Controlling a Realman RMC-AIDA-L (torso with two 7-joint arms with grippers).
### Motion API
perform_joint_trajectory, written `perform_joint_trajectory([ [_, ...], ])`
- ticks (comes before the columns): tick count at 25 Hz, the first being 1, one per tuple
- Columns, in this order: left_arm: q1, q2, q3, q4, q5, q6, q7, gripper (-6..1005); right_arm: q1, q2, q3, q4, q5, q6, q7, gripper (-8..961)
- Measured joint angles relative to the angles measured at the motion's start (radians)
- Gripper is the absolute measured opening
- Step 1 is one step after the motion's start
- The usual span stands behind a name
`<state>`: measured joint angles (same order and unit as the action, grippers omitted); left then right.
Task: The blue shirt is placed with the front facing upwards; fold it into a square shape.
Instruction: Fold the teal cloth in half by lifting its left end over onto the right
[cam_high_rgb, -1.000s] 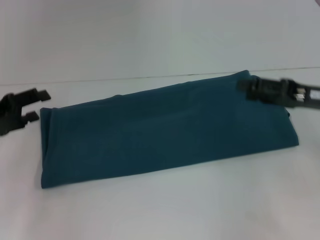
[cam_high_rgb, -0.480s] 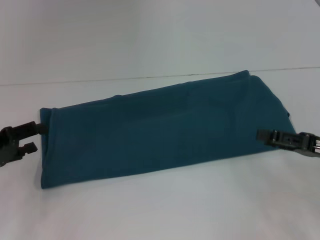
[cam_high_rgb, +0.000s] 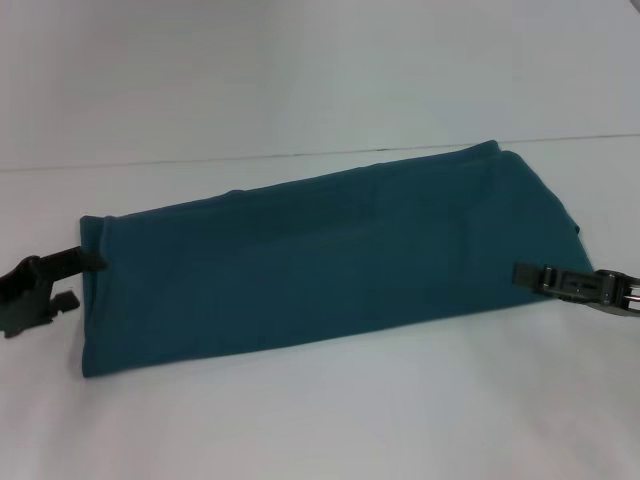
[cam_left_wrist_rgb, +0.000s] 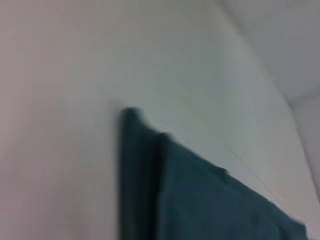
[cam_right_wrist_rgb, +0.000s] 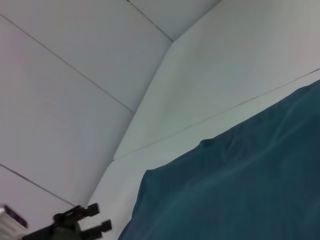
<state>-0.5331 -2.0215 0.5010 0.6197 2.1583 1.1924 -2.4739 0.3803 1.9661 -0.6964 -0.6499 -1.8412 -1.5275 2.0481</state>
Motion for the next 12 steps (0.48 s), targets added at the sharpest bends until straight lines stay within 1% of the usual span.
perform_joint_trajectory([
  [1,0.000,-0.008,-0.002,-0.004,0.003,-0.021,-0.035,795,0.002,0.000,0.000,0.003,0.000,0.000,0.000,897],
  [4,0.002,-0.023,-0.005,-0.015,-0.001,-0.058,-0.049,795,0.005,-0.001,0.000,0.006,0.000,0.000,0.000,897],
  [12,-0.016,-0.035,-0.005,-0.030,-0.006,-0.075,-0.050,794,0.003,-0.002,0.007,0.015,0.001,0.003,-0.001,897],
])
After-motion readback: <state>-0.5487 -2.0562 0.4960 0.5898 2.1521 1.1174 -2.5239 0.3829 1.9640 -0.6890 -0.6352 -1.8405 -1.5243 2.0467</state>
